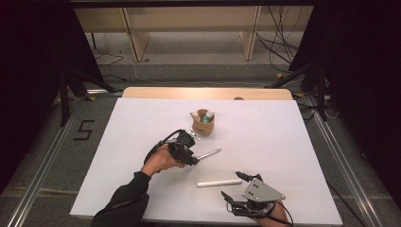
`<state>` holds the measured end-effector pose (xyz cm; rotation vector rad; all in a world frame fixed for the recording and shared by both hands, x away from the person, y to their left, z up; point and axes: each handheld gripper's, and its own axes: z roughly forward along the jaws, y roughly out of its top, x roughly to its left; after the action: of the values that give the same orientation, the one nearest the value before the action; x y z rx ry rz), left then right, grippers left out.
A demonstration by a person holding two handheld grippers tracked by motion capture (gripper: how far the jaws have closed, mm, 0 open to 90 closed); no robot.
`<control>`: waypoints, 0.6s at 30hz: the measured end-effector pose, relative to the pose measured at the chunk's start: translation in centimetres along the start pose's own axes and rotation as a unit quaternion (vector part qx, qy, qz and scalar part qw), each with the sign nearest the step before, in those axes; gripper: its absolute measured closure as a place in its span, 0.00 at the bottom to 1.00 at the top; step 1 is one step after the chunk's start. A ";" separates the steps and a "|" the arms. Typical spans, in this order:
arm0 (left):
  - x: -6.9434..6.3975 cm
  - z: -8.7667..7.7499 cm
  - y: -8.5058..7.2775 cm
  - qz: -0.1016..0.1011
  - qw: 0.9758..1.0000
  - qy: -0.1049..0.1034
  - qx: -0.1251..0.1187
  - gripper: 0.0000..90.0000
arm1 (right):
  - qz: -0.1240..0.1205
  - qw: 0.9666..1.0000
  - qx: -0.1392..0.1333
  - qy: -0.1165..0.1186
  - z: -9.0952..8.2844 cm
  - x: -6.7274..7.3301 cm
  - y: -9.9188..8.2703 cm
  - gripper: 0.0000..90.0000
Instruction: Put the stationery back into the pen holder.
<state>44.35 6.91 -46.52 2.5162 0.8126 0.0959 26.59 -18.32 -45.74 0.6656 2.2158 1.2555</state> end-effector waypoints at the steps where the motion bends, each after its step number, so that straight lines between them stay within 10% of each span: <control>1: 0.0 0.0 0.0 0.000 1.000 0.000 0.000 0.62 | 0.000 1.000 0.000 0.000 0.0 0.0 0.0 0.29; 18: -0.5 0.4 0.1 0.022 0.999 0.022 0.015 0.74 | 0.001 1.000 0.000 -0.001 0.0 0.0 0.0 0.29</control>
<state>44.11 6.39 -46.78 2.5686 0.7822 0.1549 26.59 -18.37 -45.70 0.6678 2.2136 1.2554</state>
